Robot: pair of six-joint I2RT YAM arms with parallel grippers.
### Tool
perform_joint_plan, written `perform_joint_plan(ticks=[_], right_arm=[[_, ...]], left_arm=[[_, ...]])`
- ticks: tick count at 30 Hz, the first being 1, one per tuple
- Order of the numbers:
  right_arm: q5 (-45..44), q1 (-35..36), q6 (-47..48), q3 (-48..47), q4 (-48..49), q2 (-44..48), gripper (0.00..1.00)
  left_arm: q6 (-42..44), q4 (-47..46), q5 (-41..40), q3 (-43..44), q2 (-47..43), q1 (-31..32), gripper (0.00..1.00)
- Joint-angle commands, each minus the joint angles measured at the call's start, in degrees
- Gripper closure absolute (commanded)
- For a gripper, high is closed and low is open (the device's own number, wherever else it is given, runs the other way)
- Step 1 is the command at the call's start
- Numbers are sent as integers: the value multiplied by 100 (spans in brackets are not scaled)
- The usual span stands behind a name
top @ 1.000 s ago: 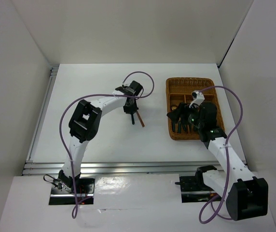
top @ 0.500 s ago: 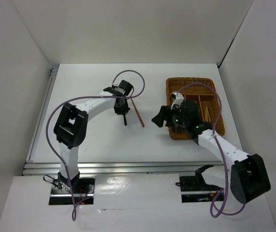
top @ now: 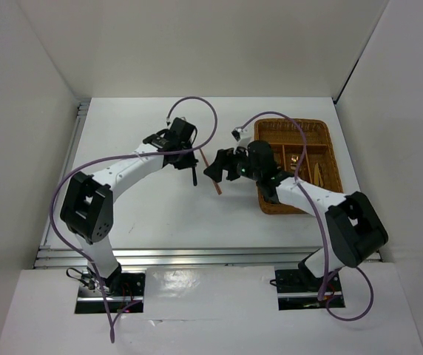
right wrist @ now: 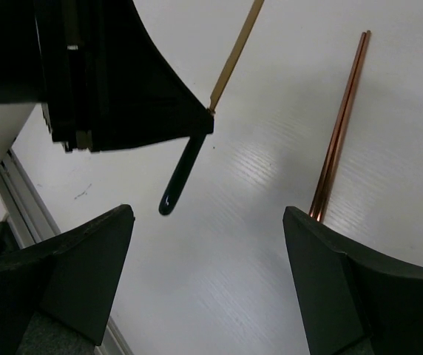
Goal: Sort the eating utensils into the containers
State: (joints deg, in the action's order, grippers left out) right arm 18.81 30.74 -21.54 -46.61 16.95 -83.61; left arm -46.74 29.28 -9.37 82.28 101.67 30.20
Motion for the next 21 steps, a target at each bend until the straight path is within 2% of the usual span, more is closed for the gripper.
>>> perform_joint_plan(ticks=[1, 19, 20, 21], right_arm=[[-53, 133, -122, -409, 617, -330, 10], [123, 608, -122, -938, 898, -1315, 10], [62, 608, -122, -990, 898, -1385, 13], [62, 608, -122, -990, 967, -1386, 21]], left_arm=[[16, -326, 198, -81, -367, 21, 82], [-90, -432, 541, -133, -622, 21, 81], [-90, -493, 541, -186, -622, 21, 81], [-142, -493, 541, -186, -691, 21, 81]])
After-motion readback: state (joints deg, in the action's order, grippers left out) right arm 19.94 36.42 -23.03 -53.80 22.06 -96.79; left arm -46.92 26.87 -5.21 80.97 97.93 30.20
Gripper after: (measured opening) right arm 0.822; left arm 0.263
